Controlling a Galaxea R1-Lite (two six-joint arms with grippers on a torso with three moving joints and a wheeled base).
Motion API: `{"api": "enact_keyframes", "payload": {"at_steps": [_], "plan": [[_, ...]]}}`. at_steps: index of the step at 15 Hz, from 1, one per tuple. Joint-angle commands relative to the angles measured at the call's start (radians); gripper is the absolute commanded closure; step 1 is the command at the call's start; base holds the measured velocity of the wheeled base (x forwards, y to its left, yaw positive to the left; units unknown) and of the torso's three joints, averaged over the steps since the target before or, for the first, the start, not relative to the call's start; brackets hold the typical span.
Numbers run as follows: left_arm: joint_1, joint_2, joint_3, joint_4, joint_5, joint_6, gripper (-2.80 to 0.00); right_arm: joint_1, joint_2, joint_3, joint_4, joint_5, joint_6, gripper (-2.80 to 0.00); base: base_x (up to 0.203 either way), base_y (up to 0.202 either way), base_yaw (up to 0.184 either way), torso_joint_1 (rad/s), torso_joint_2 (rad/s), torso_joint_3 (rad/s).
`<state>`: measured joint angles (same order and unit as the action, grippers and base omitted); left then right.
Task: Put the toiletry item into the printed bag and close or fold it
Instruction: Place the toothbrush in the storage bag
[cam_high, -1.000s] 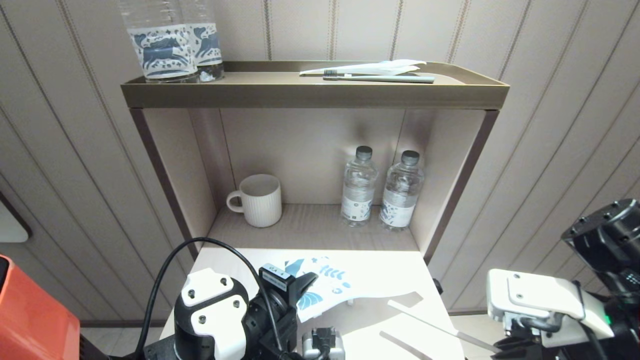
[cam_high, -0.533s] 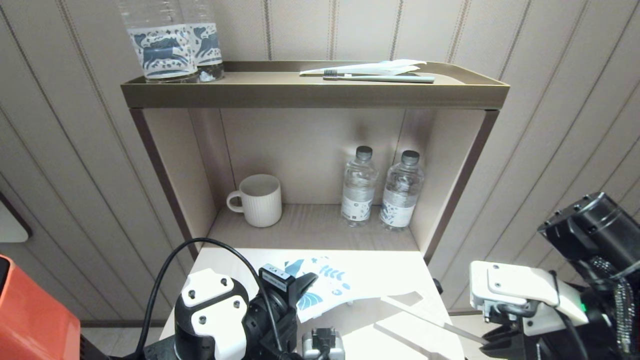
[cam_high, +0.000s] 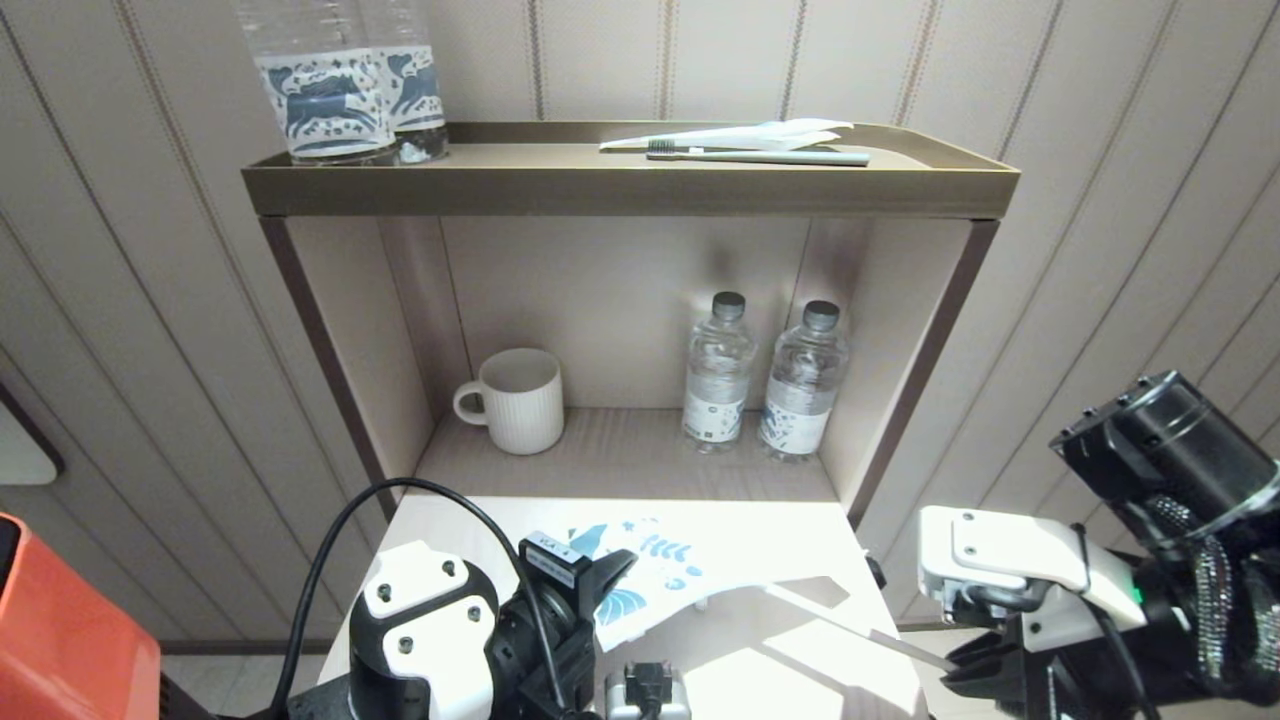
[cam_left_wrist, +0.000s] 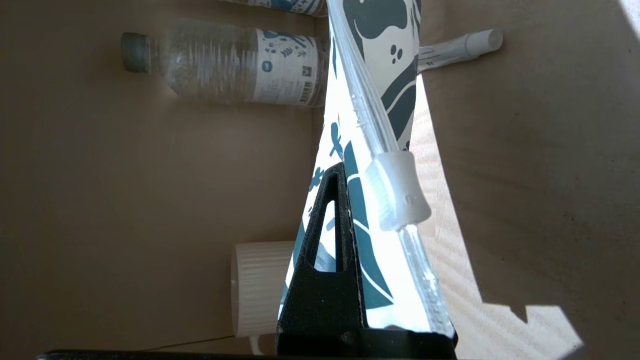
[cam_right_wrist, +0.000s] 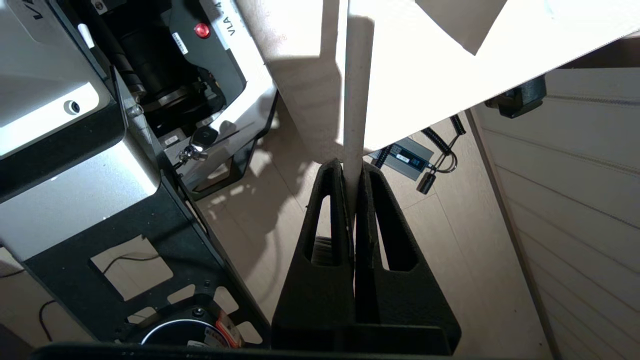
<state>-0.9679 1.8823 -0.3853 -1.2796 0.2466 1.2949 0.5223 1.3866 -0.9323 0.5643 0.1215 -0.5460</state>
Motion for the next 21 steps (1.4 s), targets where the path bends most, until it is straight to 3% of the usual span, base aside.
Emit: {"api": "enact_keyframes", "payload": {"at_steps": [1,3,4,6,9,10,13,15,19,21], "plan": [[0.000,0.003,0.002,-0.008,0.003,0.007,0.00,-0.001,-0.039,0.000,0.007,0.001,-0.003,0.00,0.000,0.000,0.000,0.000,0.00,0.000],[0.002,0.010,-0.032,-0.047,0.004,-0.002,0.00,-0.007,-0.114,0.023,0.012,0.001,-0.004,0.00,0.000,0.000,0.000,0.000,0.00,0.000],[0.007,0.014,-0.055,-0.084,0.012,-0.038,0.00,-0.014,-0.140,0.035,0.013,0.002,-0.004,0.00,0.000,0.000,0.000,0.000,0.00,0.000],[0.040,0.018,-0.093,-0.108,0.033,-0.193,0.00,-0.055,-0.188,0.064,0.009,0.004,-0.004,0.00,0.000,0.000,0.000,0.000,0.00,0.000],[0.110,0.013,-0.027,-0.121,0.030,-0.242,0.00,-0.145,-0.229,0.079,0.004,0.015,-0.003,0.00,0.000,0.000,0.000,0.000,0.00,0.000],[0.116,0.009,-0.002,-0.122,0.029,-0.287,0.00,-0.170,-0.241,0.079,0.003,0.020,-0.002,0.00,0.000,0.000,0.000,0.000,0.00,0.000],[0.115,0.005,0.029,-0.113,0.020,-0.435,0.00,-0.193,-0.226,0.089,-0.002,0.023,0.026,0.00,0.000,0.000,0.000,0.000,0.00,0.000],[0.102,0.001,0.025,-0.113,-0.010,-0.518,0.00,-0.195,-0.186,0.107,-0.079,0.022,0.033,0.00,0.000,0.000,0.000,0.000,0.00,0.000],[0.057,-0.010,0.004,-0.117,-0.024,-0.673,0.00,-0.215,-0.071,0.104,-0.184,0.026,0.051,0.00,0.000,0.000,0.000,0.000,0.00,0.000],[0.043,-0.026,0.015,-0.121,-0.024,-0.714,0.00,-0.225,-0.058,0.101,-0.207,0.024,0.058,0.00,0.000,0.000,0.000,0.000,0.00,0.000]]}}
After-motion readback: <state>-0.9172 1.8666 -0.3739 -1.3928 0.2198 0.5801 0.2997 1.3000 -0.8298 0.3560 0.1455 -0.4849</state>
